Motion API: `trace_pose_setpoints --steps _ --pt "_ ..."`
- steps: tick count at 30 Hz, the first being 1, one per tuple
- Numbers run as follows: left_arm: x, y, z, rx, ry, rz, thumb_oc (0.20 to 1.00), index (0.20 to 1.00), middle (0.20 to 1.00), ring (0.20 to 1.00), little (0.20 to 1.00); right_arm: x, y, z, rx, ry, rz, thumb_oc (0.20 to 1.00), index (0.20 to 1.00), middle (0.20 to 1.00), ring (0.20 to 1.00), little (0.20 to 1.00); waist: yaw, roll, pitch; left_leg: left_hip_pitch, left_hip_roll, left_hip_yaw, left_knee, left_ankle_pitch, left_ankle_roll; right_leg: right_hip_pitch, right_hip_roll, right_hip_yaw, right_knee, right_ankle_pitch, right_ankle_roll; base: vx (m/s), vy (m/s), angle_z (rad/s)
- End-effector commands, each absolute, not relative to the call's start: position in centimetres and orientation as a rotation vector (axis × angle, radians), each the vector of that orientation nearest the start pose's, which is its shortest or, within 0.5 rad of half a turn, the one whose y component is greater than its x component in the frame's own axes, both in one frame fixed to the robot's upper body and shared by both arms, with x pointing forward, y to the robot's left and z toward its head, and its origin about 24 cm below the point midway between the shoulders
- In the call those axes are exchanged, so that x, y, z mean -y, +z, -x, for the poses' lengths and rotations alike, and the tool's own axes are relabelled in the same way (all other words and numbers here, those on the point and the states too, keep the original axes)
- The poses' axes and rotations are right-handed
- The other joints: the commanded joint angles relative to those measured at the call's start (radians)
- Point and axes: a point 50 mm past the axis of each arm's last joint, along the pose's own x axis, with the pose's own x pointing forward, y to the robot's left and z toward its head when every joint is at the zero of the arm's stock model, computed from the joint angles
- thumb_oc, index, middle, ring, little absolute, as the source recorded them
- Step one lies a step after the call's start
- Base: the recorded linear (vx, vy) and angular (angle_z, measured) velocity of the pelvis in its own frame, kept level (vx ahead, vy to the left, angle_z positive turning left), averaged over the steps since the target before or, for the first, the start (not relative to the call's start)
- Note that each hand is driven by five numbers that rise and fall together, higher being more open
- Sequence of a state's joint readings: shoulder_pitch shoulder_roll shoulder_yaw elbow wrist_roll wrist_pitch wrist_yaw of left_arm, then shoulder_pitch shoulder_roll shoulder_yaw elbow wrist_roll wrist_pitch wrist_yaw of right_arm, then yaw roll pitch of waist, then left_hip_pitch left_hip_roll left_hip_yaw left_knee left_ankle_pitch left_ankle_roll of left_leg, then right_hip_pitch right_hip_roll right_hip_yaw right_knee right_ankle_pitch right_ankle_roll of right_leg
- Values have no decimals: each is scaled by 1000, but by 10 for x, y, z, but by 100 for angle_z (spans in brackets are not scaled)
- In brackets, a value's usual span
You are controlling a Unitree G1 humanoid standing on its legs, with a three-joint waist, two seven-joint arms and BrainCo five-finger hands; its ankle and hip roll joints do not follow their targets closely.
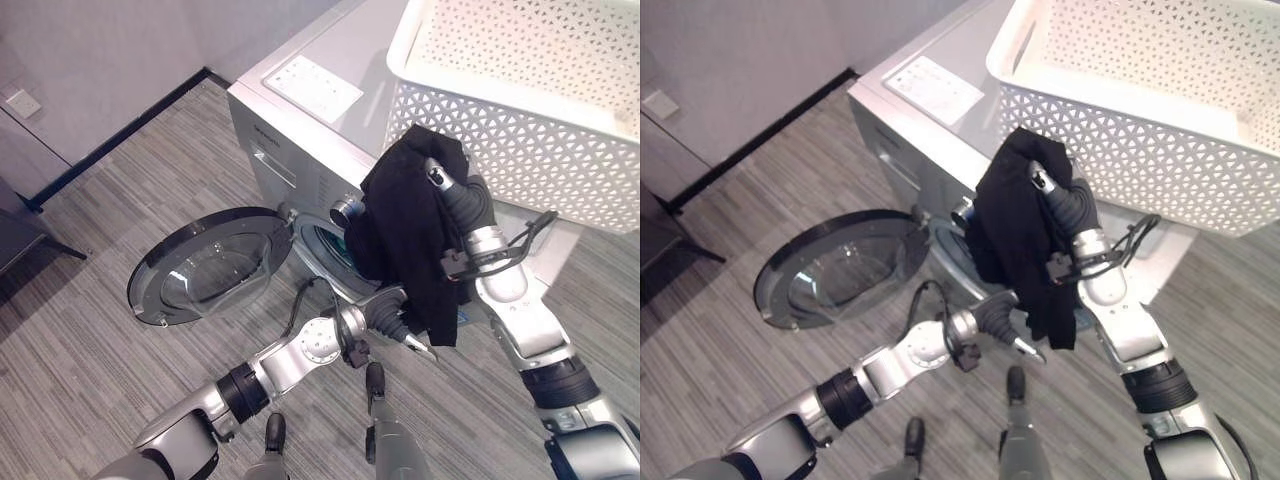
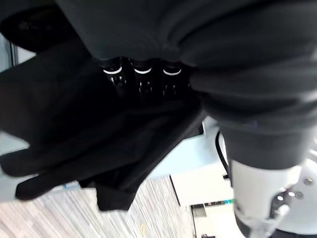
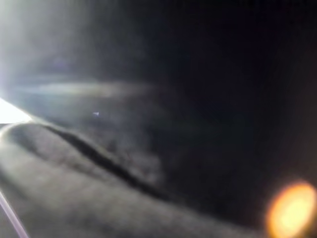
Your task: Grab the laundry basket,head to the washer,open it,put in the laundry and shut it.
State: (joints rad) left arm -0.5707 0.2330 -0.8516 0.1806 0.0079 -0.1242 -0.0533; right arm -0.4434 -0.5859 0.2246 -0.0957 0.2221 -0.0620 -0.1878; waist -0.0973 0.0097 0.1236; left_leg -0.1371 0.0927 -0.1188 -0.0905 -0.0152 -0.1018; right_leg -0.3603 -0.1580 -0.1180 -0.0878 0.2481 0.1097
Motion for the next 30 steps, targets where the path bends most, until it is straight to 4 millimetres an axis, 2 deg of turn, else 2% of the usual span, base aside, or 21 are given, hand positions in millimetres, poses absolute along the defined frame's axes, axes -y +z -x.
trace_pose_setpoints --steps 1,4,12,16,18,24,30 --pt "20 110 -273 465 -894 -492 1000 1000 1000 1000 1000 176 219 -301 643 100 319 200 200 200 200 200 2 -48 -22 44 54 53 3 -17 5 91 -30 81 2 -143 87 0 0 0" --pt "13 112 -283 433 -800 -440 1000 1000 1000 1000 1000 171 214 -298 613 167 346 200 200 200 200 200 8 -73 -33 54 62 51 3 -18 1 107 -23 72 4 -148 86 -34 28 0" --pt "-1 97 -280 270 -723 -169 1000 1000 1000 1000 1000 135 222 -293 612 395 235 200 200 200 200 200 43 -125 -49 76 70 45 3 -14 -5 144 -19 52 5 -143 80 -37 19 0" --pt "-6 97 -281 257 -694 -135 1000 1000 1000 1000 1000 129 223 -290 613 436 210 200 200 200 200 200 46 -130 -52 81 69 42 3 -13 -5 152 -21 46 6 -144 79 -1 11 6" --pt "-20 101 -281 249 -644 -61 1000 1000 1000 1000 1000 124 221 -284 598 495 206 200 200 200 200 200 56 -133 -61 90 66 34 3 -15 -4 170 -26 36 8 -145 76 17 21 6" --pt "-43 106 -282 276 -585 -70 1000 1000 1000 1000 1000 114 223 -288 575 547 194 200 200 200 200 200 70 -127 -74 107 63 36 3 -18 -1 186 -32 28 10 -144 76 8 14 3" --pt "-50 110 -281 300 -551 -55 1000 1000 1000 1000 1000 107 224 -287 576 584 173 200 200 200 200 200 74 -128 -80 112 63 37 3 -19 -1 191 -32 22 13 -147 75 0 0 0"
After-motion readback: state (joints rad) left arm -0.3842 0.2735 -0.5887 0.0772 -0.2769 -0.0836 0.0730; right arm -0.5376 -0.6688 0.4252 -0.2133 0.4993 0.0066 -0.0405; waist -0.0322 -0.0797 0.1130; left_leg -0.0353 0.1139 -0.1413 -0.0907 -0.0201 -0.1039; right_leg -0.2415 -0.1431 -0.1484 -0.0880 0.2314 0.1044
